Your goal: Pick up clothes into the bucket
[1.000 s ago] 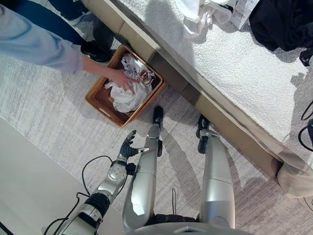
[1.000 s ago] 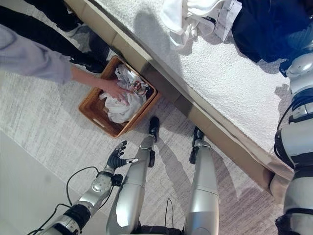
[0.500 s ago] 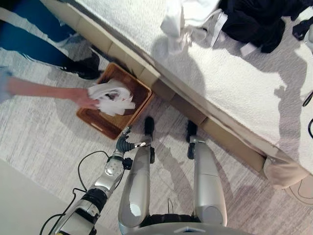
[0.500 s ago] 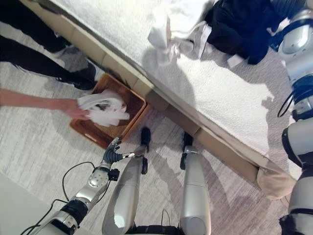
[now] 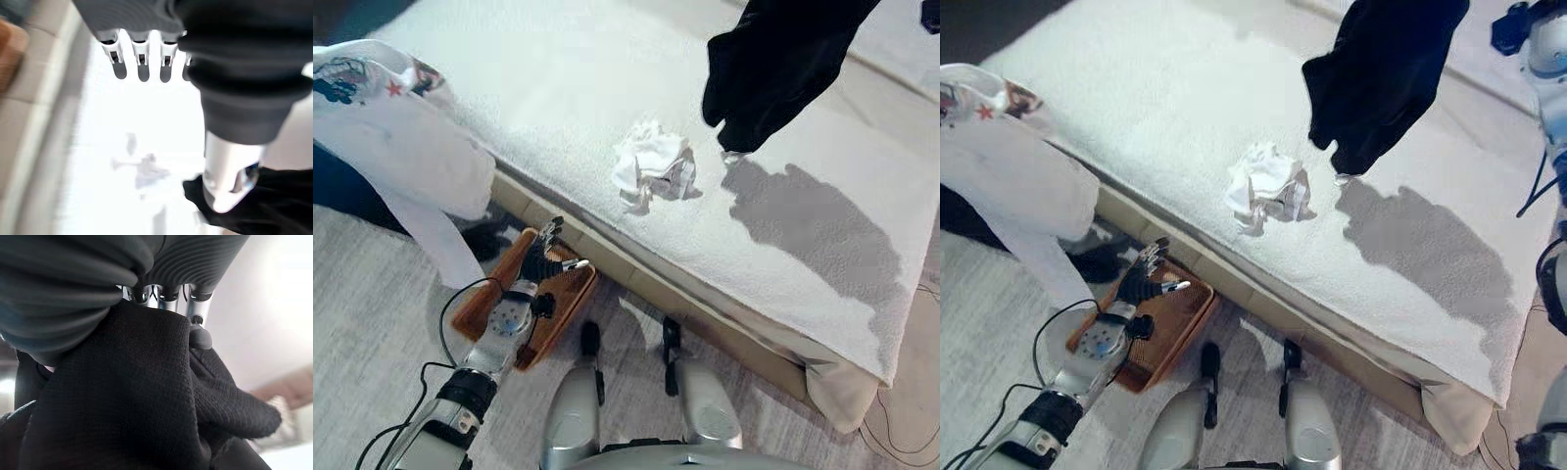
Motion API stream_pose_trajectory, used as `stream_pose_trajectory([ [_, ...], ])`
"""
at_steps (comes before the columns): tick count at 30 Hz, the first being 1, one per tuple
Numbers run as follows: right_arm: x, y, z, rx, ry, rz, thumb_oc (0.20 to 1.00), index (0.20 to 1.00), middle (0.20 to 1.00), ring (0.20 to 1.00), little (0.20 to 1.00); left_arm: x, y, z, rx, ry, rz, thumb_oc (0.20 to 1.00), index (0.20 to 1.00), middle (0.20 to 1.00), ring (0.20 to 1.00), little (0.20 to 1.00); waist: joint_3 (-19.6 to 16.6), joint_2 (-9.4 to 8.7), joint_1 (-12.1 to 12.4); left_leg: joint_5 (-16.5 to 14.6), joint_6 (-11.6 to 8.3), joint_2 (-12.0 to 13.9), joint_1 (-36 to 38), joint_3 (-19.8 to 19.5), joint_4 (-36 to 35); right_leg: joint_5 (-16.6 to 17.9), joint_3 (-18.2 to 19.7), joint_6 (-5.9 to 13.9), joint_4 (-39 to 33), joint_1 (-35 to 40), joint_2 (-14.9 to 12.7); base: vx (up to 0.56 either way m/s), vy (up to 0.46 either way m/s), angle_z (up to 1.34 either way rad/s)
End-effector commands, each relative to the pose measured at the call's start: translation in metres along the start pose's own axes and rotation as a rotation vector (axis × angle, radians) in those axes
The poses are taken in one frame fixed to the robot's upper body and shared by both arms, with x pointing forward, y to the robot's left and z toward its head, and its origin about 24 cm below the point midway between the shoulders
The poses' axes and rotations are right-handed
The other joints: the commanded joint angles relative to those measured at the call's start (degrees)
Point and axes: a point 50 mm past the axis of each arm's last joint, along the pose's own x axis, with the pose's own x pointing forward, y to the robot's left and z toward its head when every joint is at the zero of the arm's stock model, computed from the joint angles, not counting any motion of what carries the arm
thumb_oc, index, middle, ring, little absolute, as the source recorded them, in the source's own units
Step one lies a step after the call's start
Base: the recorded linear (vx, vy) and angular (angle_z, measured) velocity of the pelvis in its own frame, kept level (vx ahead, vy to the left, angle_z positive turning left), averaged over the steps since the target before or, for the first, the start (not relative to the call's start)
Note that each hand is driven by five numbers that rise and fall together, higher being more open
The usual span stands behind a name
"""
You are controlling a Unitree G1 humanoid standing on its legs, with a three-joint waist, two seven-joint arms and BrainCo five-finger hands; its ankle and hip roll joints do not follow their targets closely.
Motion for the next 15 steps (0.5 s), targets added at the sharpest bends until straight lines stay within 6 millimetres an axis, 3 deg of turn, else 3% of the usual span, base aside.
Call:
stream_pose_trajectory([
  [1, -0.002, -0.014, 0.004, 0.044, -0.048, -0.012, 0.200, 0.200, 0.200, 0.200, 0.200, -0.001, -0.001, 0.011, -0.028, -0.061, -0.037, 1.000, 1.000, 1.000, 1.000, 1.000, -6.23, -0.67, -1.66, -4.76, -0.13, -0.01, 1.19, -0.13, 2.34, -3.39, -0.49, 1.51, 3.92, 1.10, 1.73, 0.11, 0.001, -0.13],
  [7, -0.050, 0.020, -0.010, 0.266, -0.013, 0.212, 0.200, 0.200, 0.200, 0.200, 0.200, 0.013, -0.017, 0.041, -0.032, -0.153, -0.154, 1.000, 1.000, 1.000, 1.000, 1.000, -12.52, -0.48, -4.06, -4.94, -0.08, 0.90, 7.39, 1.17, -1.17, -3.92, -0.64, 1.78, 1.61, 6.49, 1.88, 0.11, -0.009, -0.08],
  [9, -0.058, 0.024, -0.012, 0.300, 0.000, 0.242, 0.200, 0.200, 0.200, 0.200, 0.200, 0.014, -0.021, 0.045, -0.035, -0.165, -0.174, 1.000, 1.000, 1.000, 1.000, 1.000, -13.03, -0.66, -4.02, -5.11, -0.06, 0.98, 7.98, 1.28, -1.18, -3.97, -0.60, 1.79, 1.40, 7.18, 1.96, 0.08, -0.008, -0.11],
  [10, -0.075, 0.037, -0.017, 0.384, 0.031, 0.311, 0.200, 0.200, 0.200, 0.200, 0.200, 0.021, -0.029, 0.062, -0.032, -0.221, -0.205, 1.000, 1.000, 1.000, 1.000, 1.000, -14.23, -0.48, -4.47, -5.49, -0.01, 1.13, 8.98, 1.43, -1.16, -4.29, -0.85, 1.79, 1.13, 8.44, 1.89, 0.05, -0.006, -0.10],
  [15, -0.106, 0.053, -0.017, 0.563, 0.069, 0.375, 0.200, 0.200, 0.200, 0.200, 0.200, 0.034, -0.045, 0.078, -0.017, -0.271, -0.218, 1.000, 1.000, 1.000, 1.000, 1.000, -15.87, -0.66, -4.62, -5.87, -0.06, 1.43, 10.78, 1.38, -1.72, -5.02, -1.02, 1.67, 0.89, 10.31, 2.02, 0.06, -0.014, -0.03],
])
